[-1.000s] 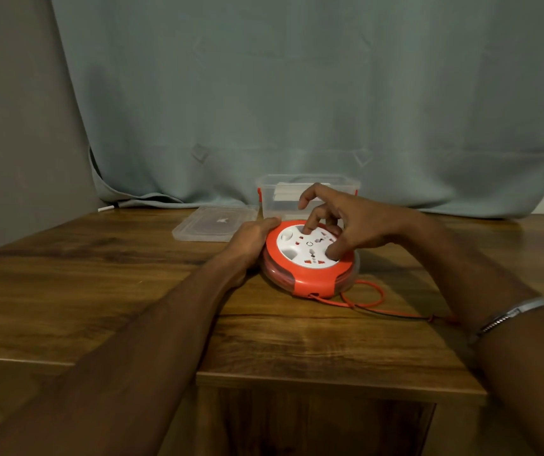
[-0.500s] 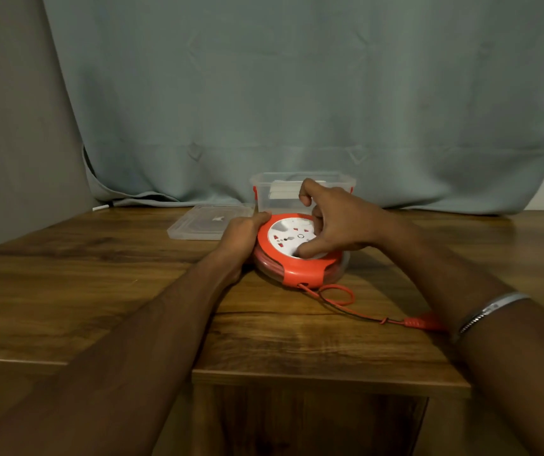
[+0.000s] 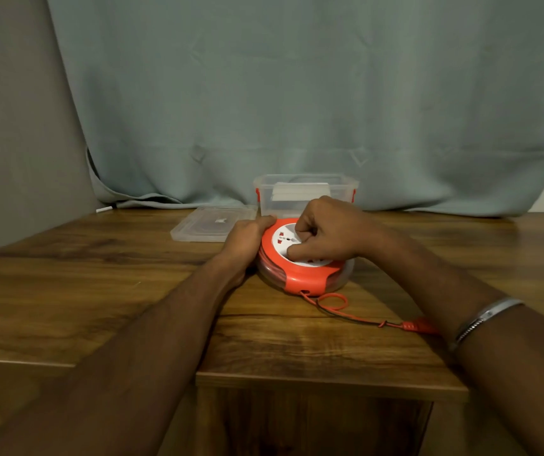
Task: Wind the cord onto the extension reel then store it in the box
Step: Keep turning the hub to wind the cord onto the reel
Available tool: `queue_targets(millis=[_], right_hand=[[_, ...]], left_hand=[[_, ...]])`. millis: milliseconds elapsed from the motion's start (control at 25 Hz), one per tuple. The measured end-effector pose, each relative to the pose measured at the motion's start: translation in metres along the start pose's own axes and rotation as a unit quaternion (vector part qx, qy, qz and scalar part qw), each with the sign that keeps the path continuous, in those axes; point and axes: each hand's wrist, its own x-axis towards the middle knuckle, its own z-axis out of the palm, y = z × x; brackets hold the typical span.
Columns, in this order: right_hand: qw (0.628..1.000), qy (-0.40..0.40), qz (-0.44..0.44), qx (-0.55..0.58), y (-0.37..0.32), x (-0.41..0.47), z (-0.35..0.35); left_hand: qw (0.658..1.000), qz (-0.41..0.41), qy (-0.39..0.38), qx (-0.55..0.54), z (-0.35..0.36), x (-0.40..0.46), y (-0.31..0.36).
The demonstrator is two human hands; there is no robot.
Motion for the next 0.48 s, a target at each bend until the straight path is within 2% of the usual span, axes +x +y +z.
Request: queue_targets(millis=[160, 320, 480], right_hand=[[0.994, -0.005, -0.006, 0.105, 0.014, -0.001, -0.015], [0.986, -0.104, -0.010, 0.130, 0.025, -0.002, -0.023], [0.976, -0.144, 0.010, 0.160, 0.024, -0.003, -0.025]], left_hand=[[1.000, -0.009, -0.004, -0.005, 0.000, -0.002, 0.002], [0.999, -0.020, -0.029, 0.016, -0.002, -0.005, 0.003], [0.999, -0.032, -0.040, 0.012, -0.005, -0.003, 0.004]])
